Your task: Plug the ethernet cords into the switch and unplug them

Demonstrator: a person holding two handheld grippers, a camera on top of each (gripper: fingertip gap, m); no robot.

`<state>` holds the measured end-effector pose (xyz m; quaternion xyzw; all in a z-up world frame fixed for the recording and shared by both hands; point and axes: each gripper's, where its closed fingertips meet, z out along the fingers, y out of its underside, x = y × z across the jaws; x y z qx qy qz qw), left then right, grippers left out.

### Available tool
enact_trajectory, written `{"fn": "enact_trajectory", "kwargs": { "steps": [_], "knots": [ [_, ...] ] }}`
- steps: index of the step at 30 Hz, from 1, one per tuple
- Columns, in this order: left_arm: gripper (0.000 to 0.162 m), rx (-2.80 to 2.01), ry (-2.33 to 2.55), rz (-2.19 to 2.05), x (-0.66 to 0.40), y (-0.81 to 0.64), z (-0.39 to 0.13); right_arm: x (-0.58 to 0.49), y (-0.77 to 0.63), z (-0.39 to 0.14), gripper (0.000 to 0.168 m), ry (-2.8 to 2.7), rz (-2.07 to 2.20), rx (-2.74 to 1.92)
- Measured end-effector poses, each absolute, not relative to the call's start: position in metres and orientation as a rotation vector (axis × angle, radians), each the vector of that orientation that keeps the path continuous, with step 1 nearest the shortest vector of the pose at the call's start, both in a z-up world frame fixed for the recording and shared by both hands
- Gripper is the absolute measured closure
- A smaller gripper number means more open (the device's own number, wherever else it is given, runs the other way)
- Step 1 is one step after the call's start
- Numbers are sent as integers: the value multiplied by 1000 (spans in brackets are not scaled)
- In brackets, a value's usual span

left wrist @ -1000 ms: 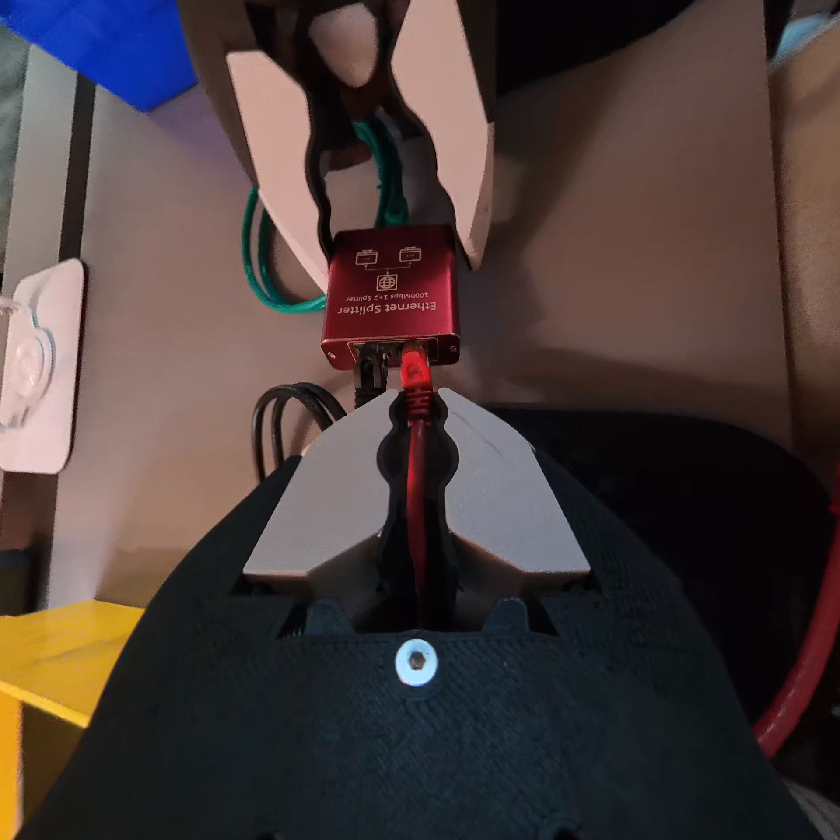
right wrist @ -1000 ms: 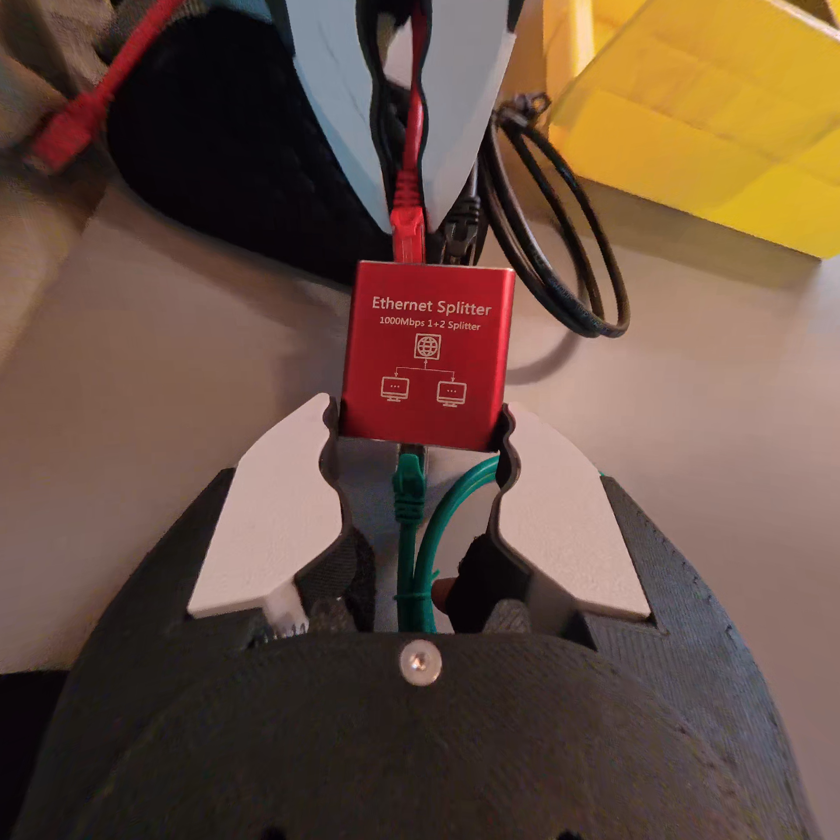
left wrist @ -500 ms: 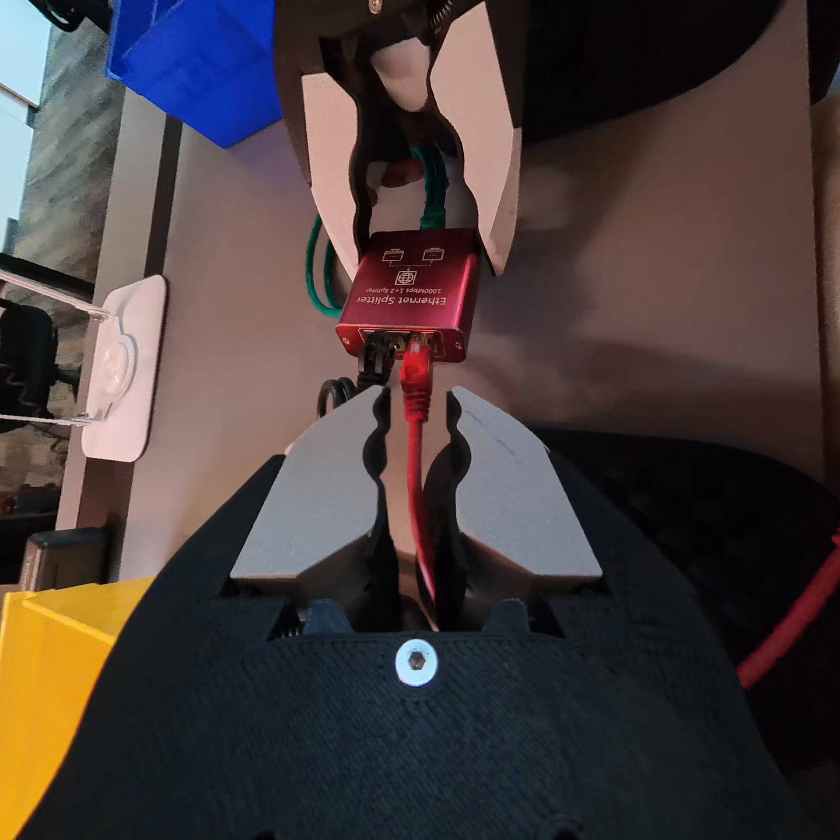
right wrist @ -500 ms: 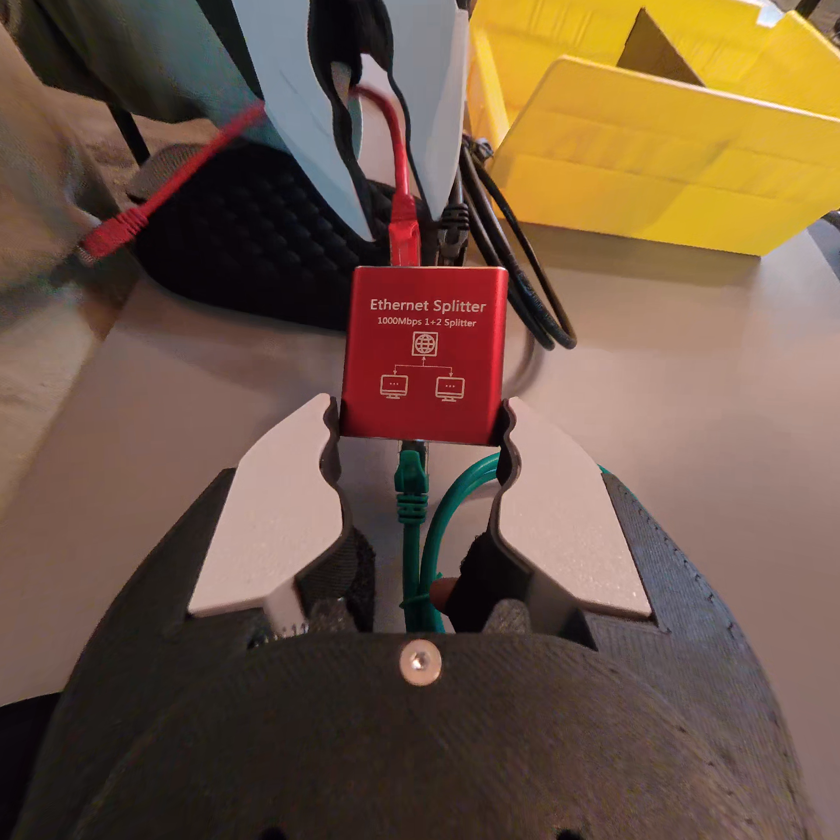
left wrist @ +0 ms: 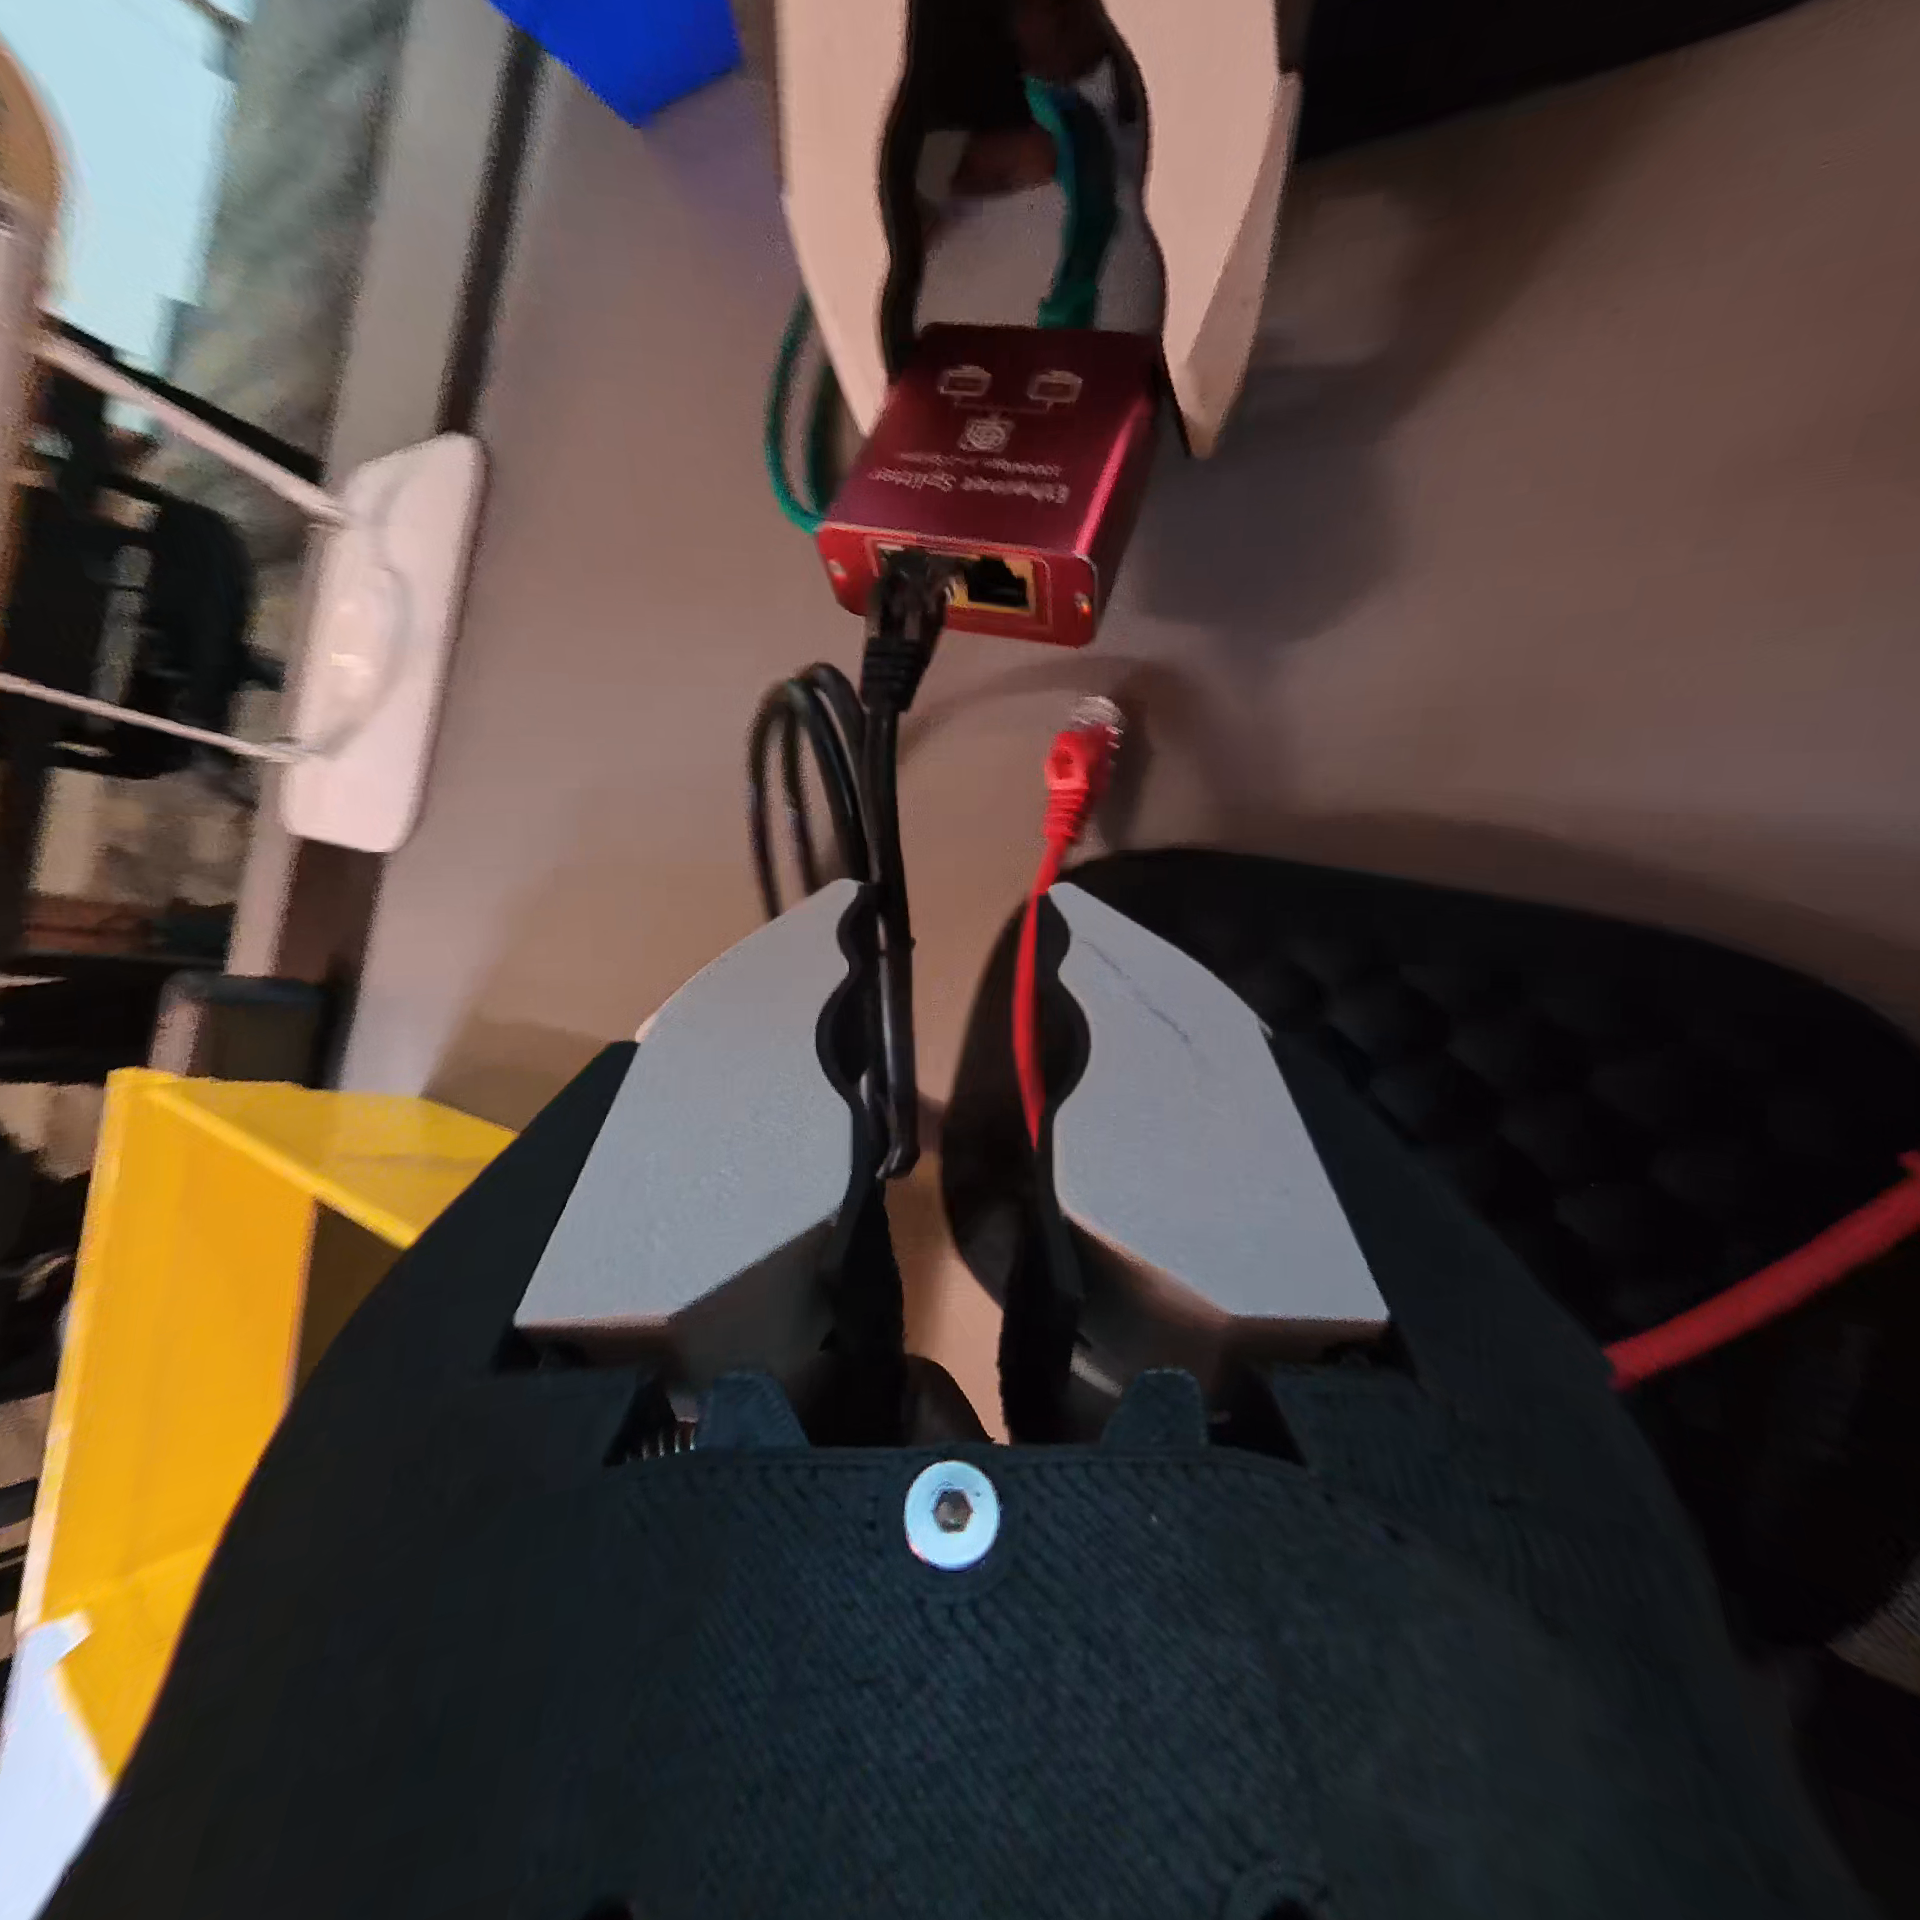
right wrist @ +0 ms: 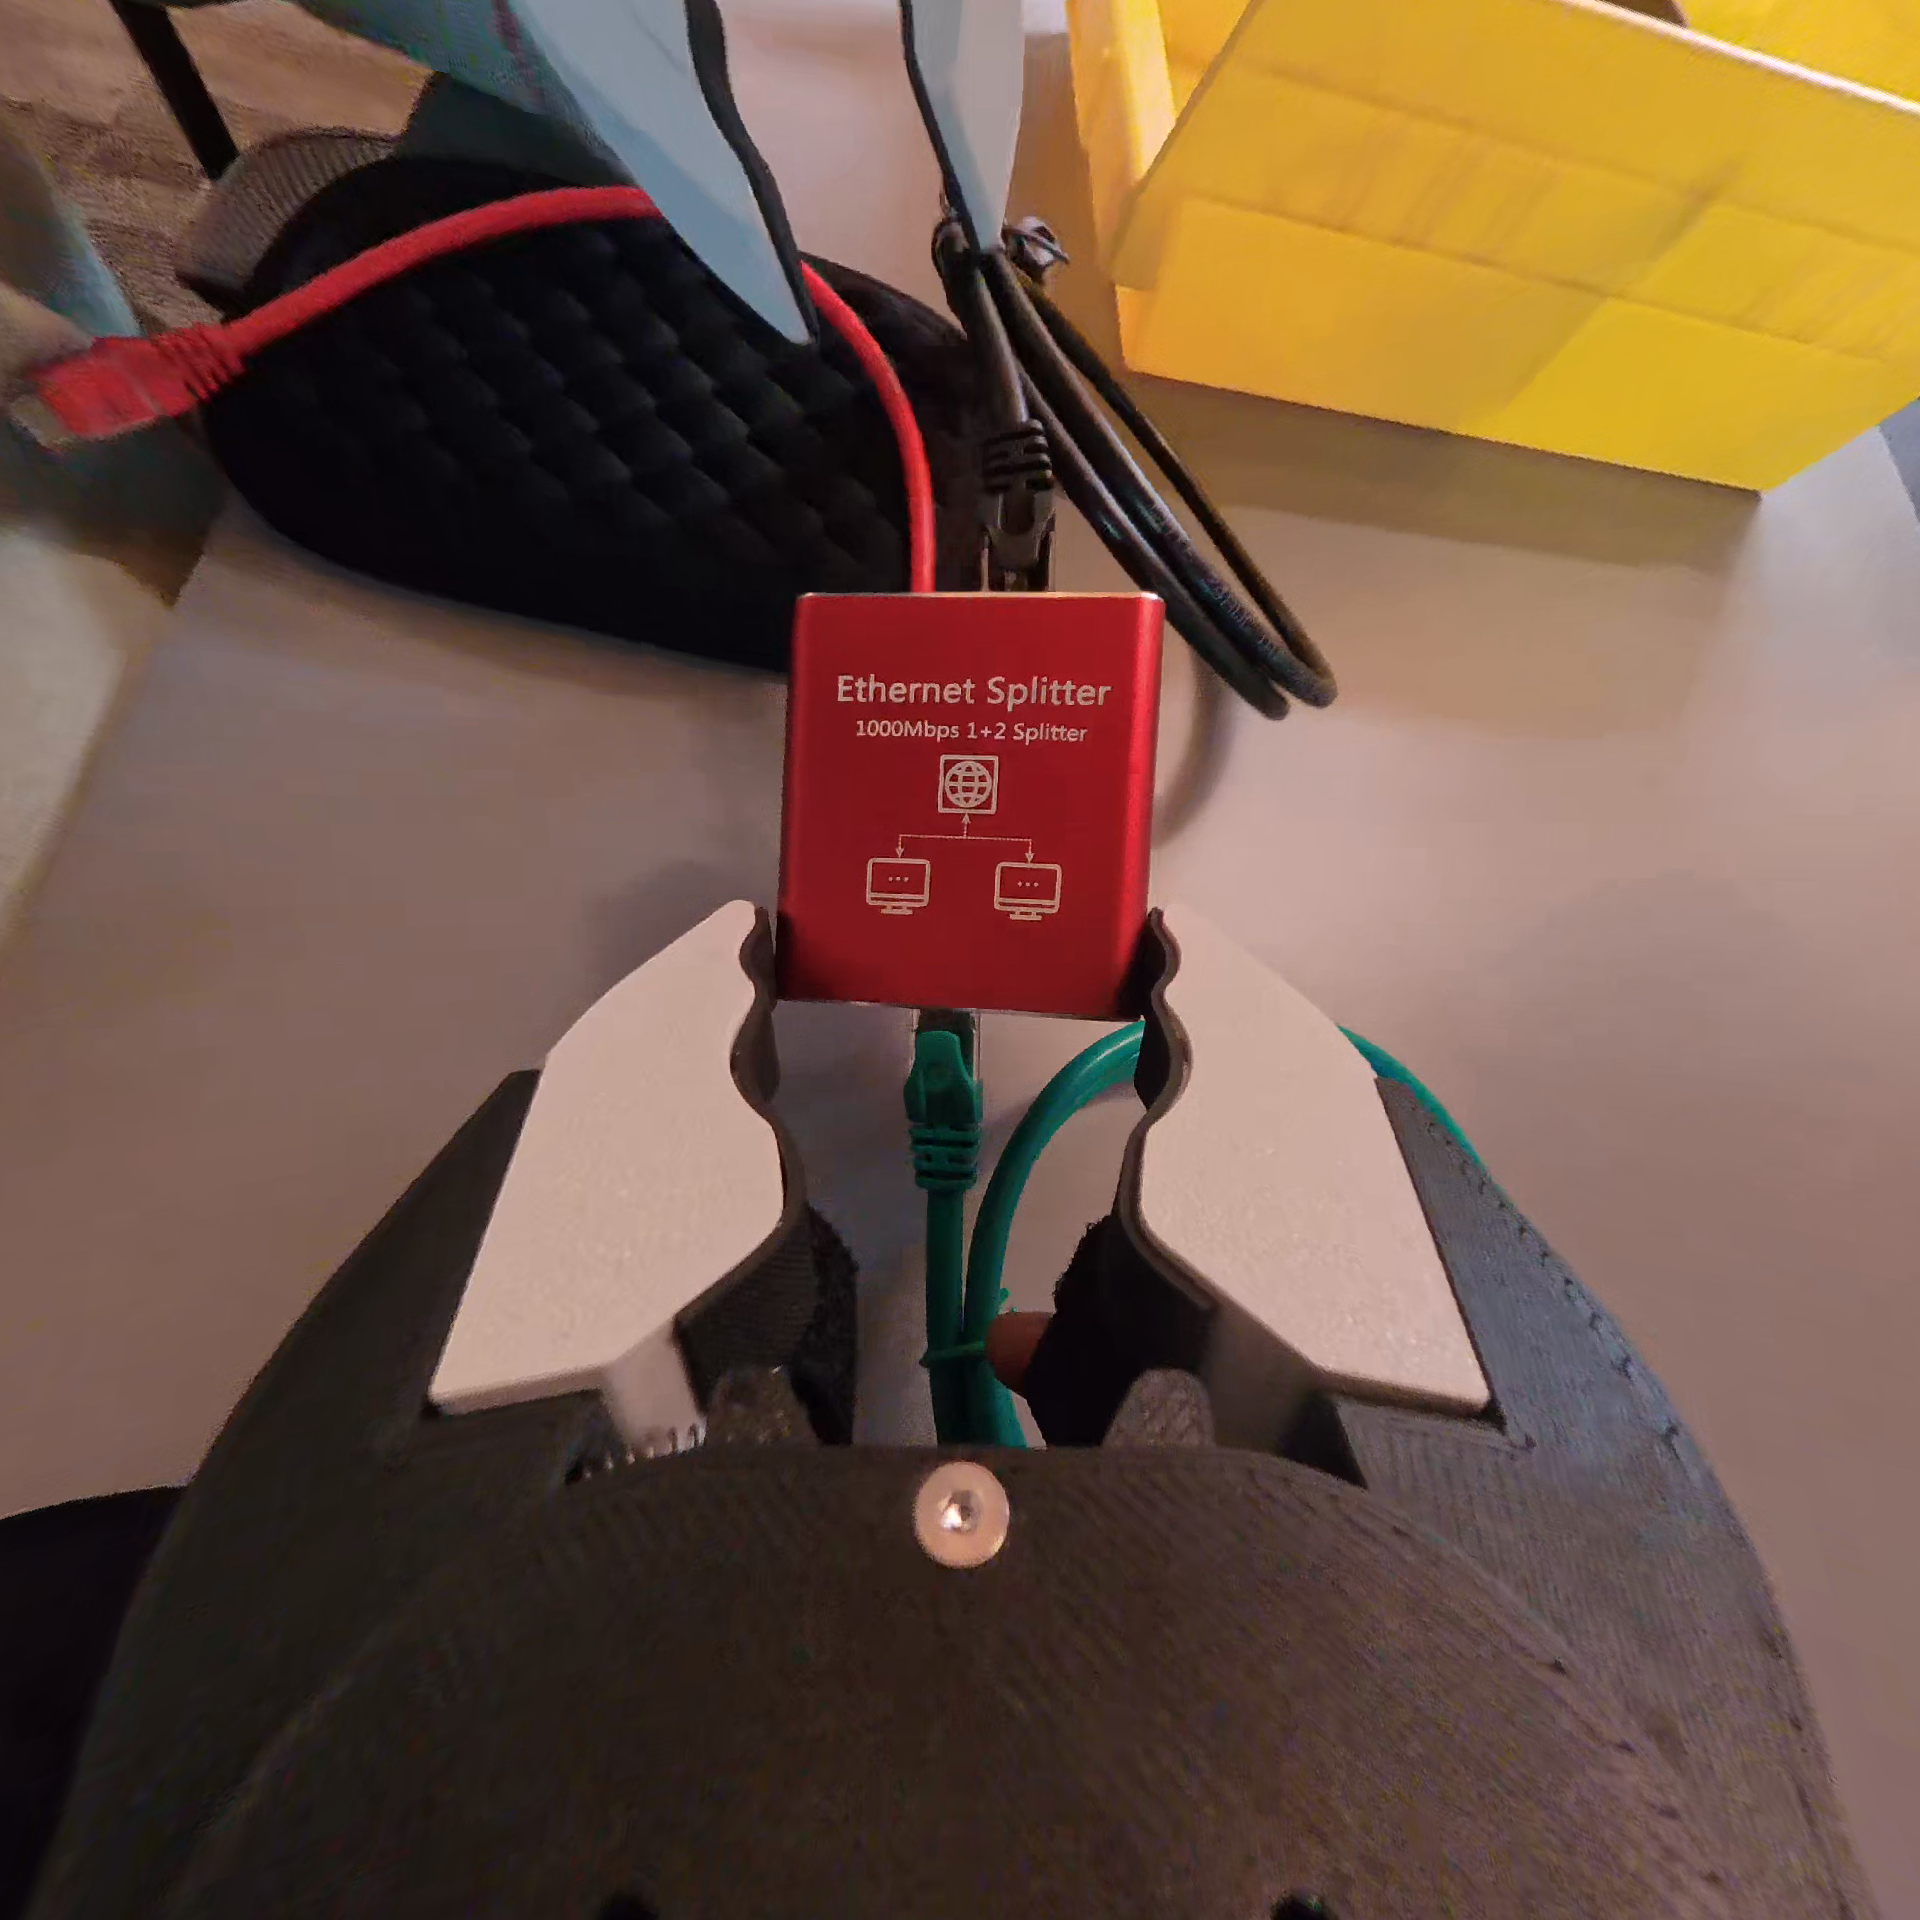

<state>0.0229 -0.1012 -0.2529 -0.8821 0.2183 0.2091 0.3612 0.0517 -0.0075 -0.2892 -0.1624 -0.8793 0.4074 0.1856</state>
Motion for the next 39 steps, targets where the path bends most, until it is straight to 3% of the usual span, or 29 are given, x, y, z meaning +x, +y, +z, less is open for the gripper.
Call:
{"fn": "enact_trajectory", "kwargs": {
  "steps": [4, 10, 21, 27, 31, 39],
  "knots": [
    [140, -2029, 520, 591, 33, -84, -220, 36, 7, -275, 100, -2407, 1151, -540],
    [137, -2328, 403, 70, 30, -84, -289, 33, 19, -268, 100, -2391, 1107, -525],
    [153, -2384, 387, -148, 26, -74, -320, 32, 17, -271, 100, -2389, 1135, -529],
    [155, -2220, 525, 42, 38, -82, -272, 36, 17, -276, 100, -2427, 1155, -545],
    [157, -2203, 664, 394, 33, -90, -229, 43, 9, -282, 100, -2502, 1130, -504],
    [158, -2265, 784, 500, 33, -84, -240, 49, -7, -284, 100, -2560, 1062, -429]
  ]
}}
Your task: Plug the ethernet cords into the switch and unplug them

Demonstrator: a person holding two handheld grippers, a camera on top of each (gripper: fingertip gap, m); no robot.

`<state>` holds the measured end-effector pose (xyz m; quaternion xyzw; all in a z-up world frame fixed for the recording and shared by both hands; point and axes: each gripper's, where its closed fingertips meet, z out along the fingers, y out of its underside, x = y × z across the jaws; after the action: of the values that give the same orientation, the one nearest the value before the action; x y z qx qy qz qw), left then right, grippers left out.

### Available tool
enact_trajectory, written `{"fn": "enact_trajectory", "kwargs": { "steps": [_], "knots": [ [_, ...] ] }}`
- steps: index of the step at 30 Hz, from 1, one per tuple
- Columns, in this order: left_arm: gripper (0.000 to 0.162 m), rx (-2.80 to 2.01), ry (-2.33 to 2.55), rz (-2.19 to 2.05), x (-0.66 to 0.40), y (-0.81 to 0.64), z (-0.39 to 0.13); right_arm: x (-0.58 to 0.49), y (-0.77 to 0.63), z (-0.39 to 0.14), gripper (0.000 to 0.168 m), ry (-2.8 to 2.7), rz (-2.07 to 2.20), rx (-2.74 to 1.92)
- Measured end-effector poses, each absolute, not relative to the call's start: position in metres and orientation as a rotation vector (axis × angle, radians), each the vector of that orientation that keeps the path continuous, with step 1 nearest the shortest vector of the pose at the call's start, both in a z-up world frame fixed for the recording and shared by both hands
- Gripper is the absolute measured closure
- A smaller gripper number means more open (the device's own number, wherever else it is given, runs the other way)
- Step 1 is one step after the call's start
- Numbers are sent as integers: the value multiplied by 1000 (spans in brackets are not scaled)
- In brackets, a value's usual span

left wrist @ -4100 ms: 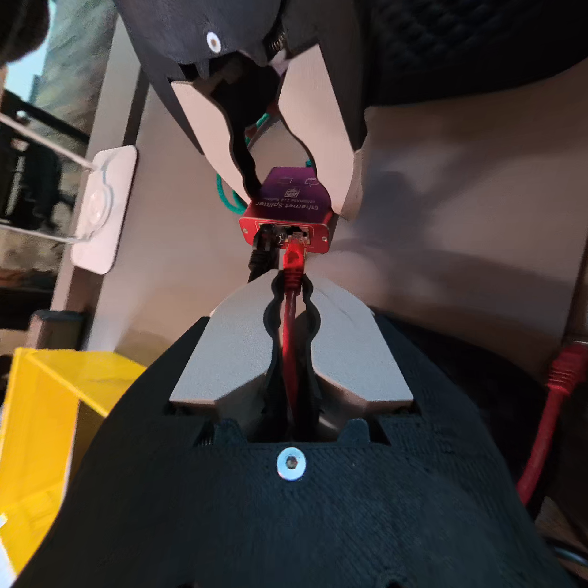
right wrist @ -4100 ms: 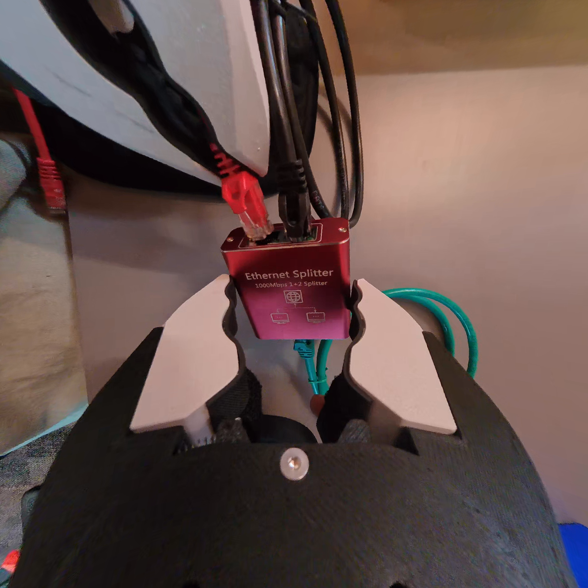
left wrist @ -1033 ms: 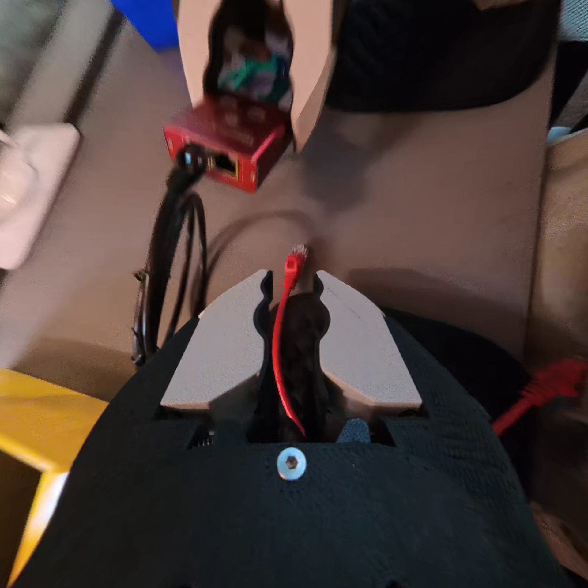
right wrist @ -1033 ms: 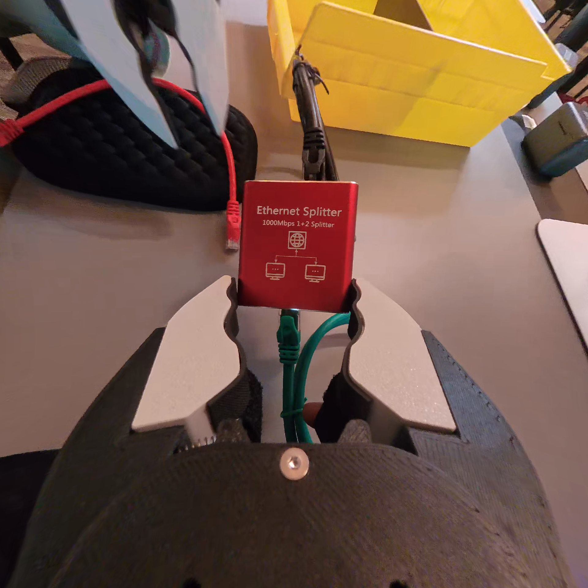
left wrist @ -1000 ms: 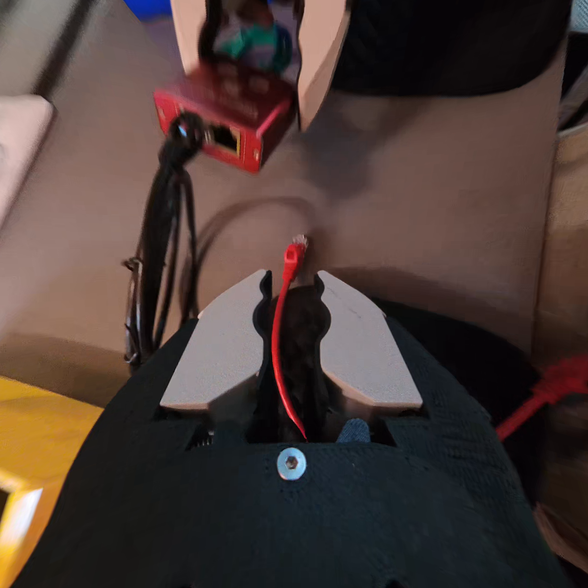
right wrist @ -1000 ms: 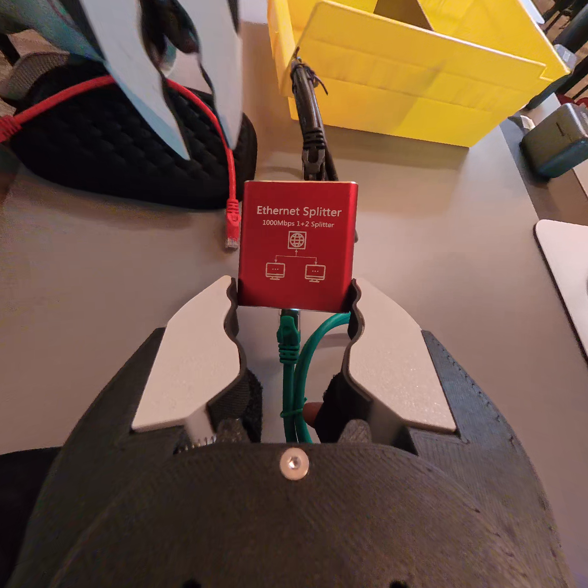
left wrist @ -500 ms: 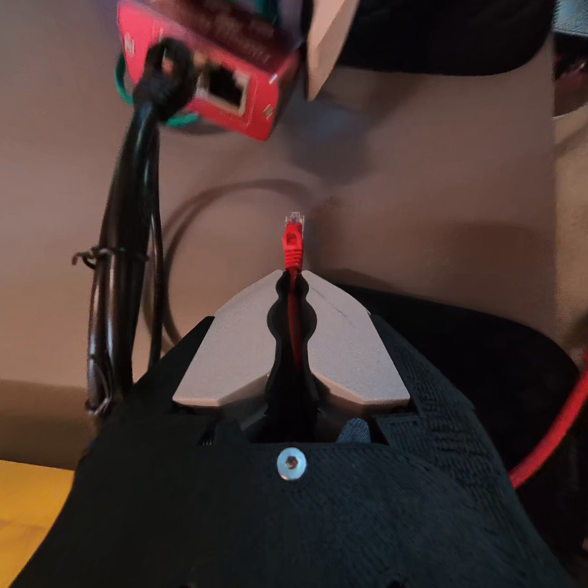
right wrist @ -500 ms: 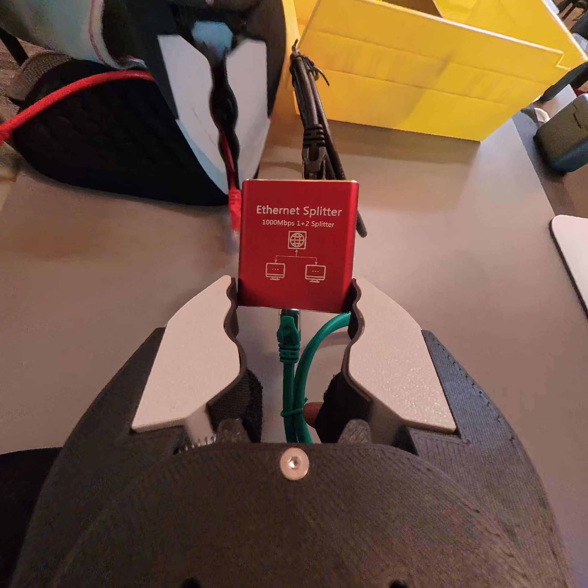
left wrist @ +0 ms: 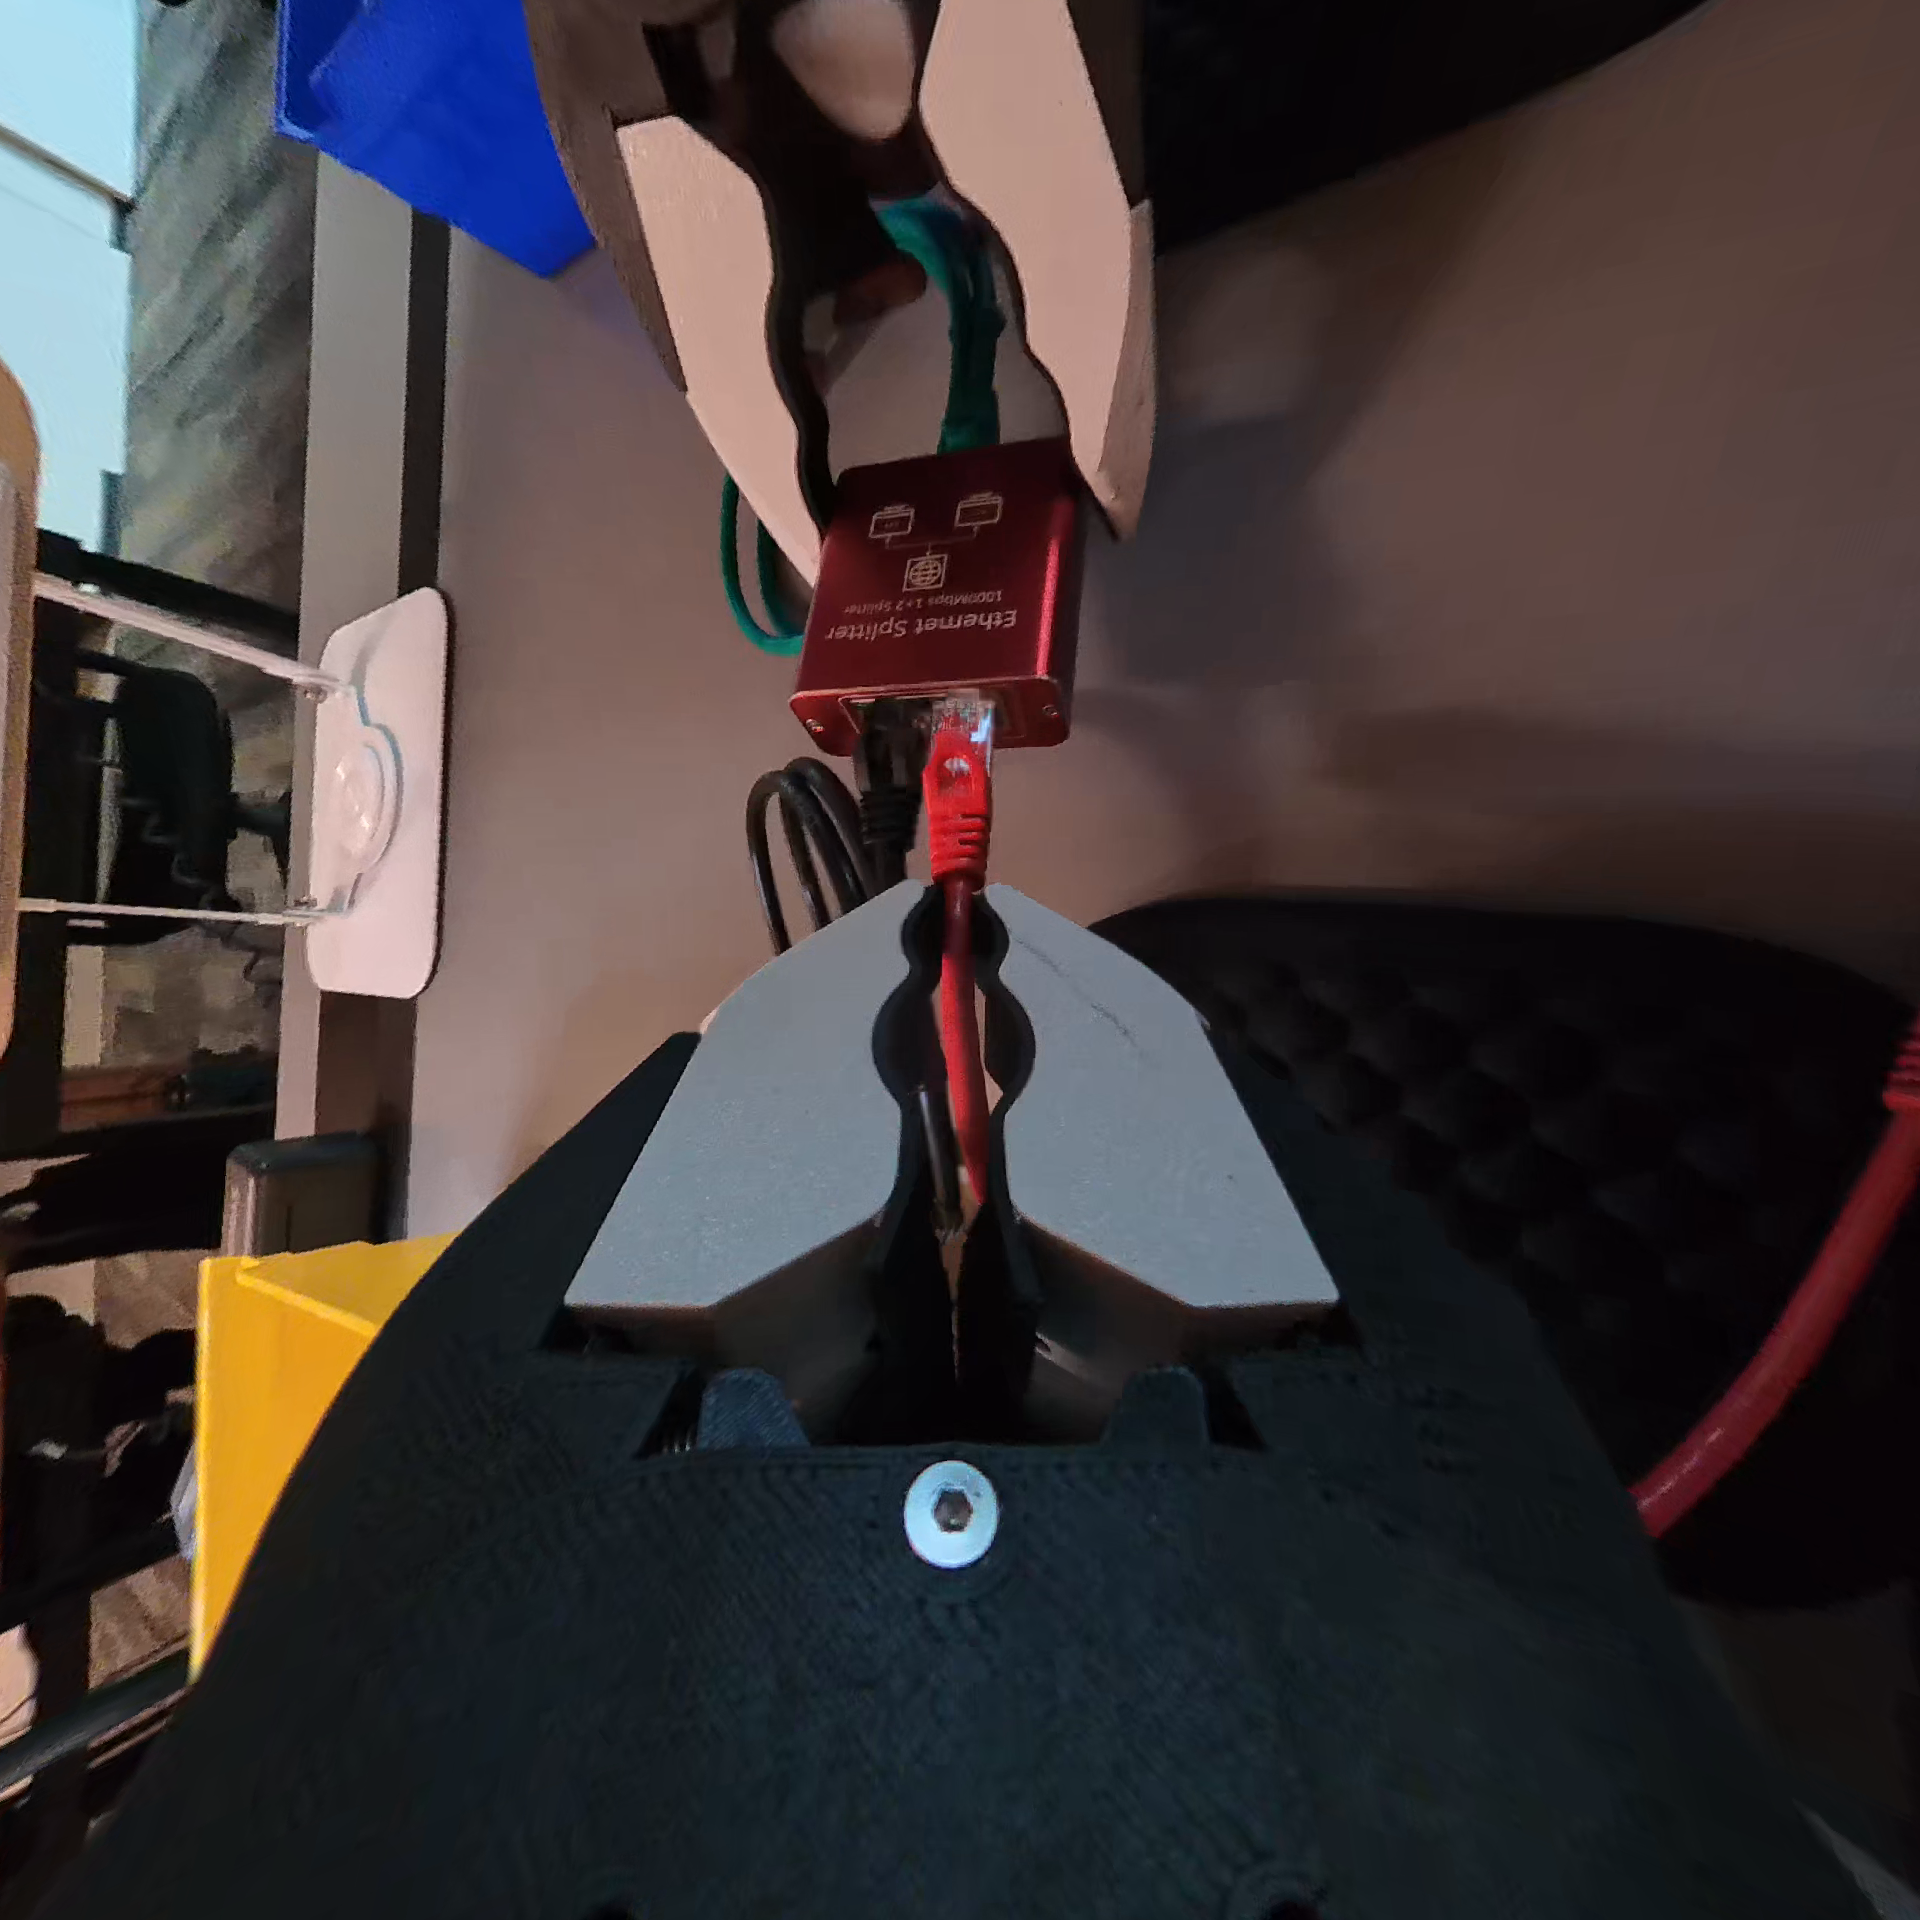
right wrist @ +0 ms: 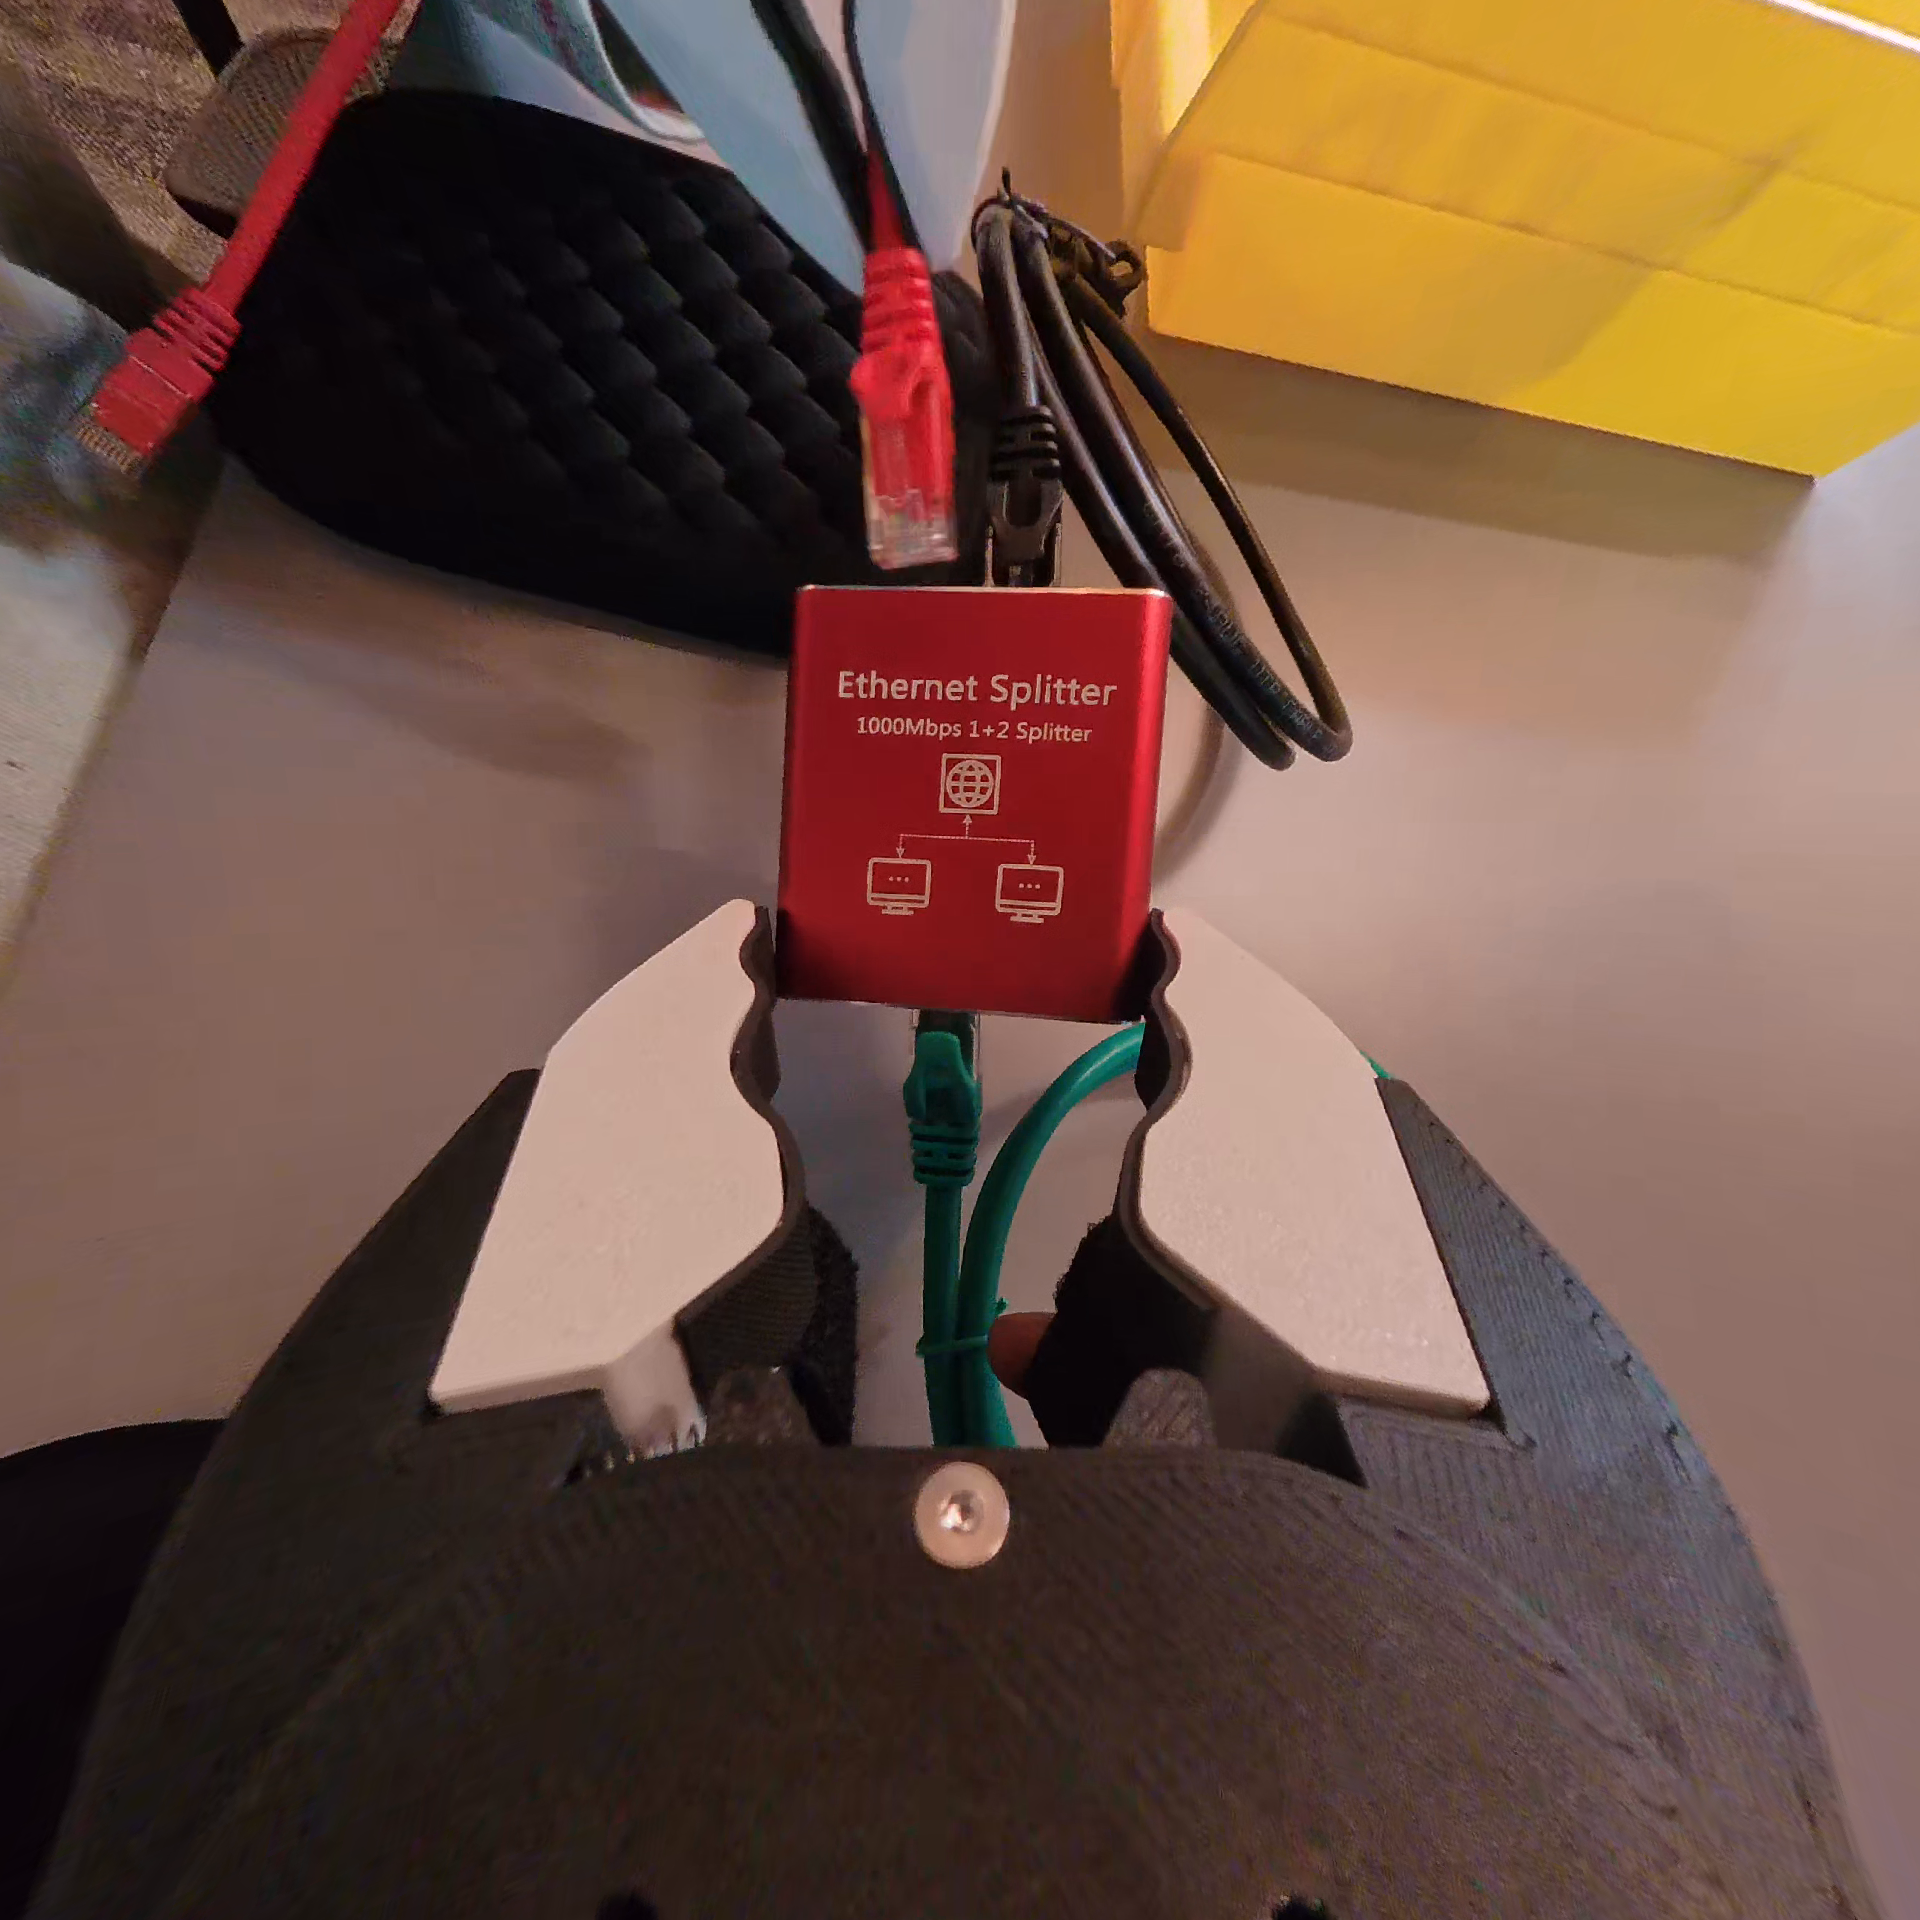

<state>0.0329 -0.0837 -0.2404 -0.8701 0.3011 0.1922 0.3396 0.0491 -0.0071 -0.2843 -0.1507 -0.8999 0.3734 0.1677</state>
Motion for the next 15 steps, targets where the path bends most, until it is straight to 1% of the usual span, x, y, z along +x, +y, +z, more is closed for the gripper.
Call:
{"fn": "enact_trajectory", "kwargs": {
  "steps": [9, 15],
  "knots": [
    [158, -2264, 807, 505, 33, -86, -248, 54, -13, -283, 100, -2566, 1093, -399],
    [157, -2217, 745, 355, 40, -86, -248, 58, -18, -277, 100, -2514, 1184, -352]
  ]
}}
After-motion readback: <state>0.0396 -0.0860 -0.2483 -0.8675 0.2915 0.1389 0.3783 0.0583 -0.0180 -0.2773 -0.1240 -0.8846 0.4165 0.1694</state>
